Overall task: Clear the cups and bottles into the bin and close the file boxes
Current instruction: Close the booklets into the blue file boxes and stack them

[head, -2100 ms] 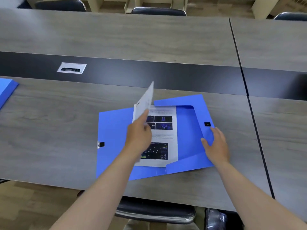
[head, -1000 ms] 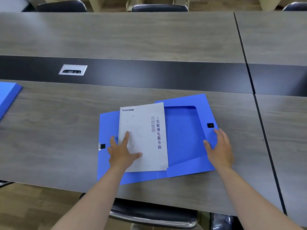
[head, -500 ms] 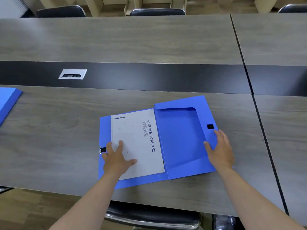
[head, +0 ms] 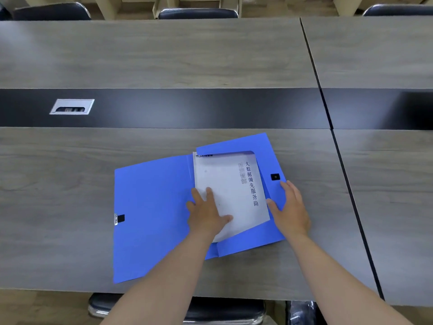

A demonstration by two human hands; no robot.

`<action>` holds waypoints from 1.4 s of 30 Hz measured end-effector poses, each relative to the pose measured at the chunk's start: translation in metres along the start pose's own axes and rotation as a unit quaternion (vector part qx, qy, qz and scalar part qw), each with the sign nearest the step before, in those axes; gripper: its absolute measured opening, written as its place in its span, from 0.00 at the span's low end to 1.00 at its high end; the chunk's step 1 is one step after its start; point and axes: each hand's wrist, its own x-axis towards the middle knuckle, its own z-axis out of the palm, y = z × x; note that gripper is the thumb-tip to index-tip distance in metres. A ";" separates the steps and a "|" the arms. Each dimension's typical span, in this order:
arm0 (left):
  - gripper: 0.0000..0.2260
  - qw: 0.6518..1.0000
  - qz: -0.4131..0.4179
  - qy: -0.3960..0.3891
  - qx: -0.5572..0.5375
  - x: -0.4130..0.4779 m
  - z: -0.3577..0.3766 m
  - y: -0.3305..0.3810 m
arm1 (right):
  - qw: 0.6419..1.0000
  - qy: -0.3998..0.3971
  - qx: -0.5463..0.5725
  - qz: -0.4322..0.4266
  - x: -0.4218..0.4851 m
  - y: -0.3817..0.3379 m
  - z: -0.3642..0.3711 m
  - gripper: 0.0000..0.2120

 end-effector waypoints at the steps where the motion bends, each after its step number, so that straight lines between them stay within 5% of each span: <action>1: 0.50 1.000 0.002 0.001 0.001 0.000 0.002 0.007 | 1.000 -0.001 -0.002 0.001 -0.001 -0.001 0.000 0.30; 9: 0.50 0.999 0.040 -0.007 -0.014 -0.008 0.021 0.053 | 1.000 0.012 -0.003 0.003 -0.008 -0.004 0.006 0.31; 20: 0.42 0.992 0.109 -0.030 -0.050 0.005 -0.004 0.005 | 1.000 0.006 0.016 0.019 -0.018 -0.012 0.008 0.31; 24: 0.34 0.981 0.118 0.065 -0.136 0.004 -0.021 -0.044 | 0.999 -0.003 0.040 0.014 -0.018 -0.010 0.005 0.31; 31: 0.33 0.937 -0.054 0.260 -0.229 0.002 -0.044 -0.175 | 0.999 -0.010 0.048 0.004 -0.016 -0.010 0.007 0.32; 38: 0.34 0.819 -0.135 0.219 -0.513 -0.007 -0.067 -0.232 | 0.999 -0.009 0.042 0.007 -0.016 -0.012 0.008 0.32; 42: 0.22 0.801 -0.149 0.166 -0.556 -0.018 -0.098 -0.237 | 0.999 -0.013 0.047 0.009 -0.016 -0.011 0.007 0.32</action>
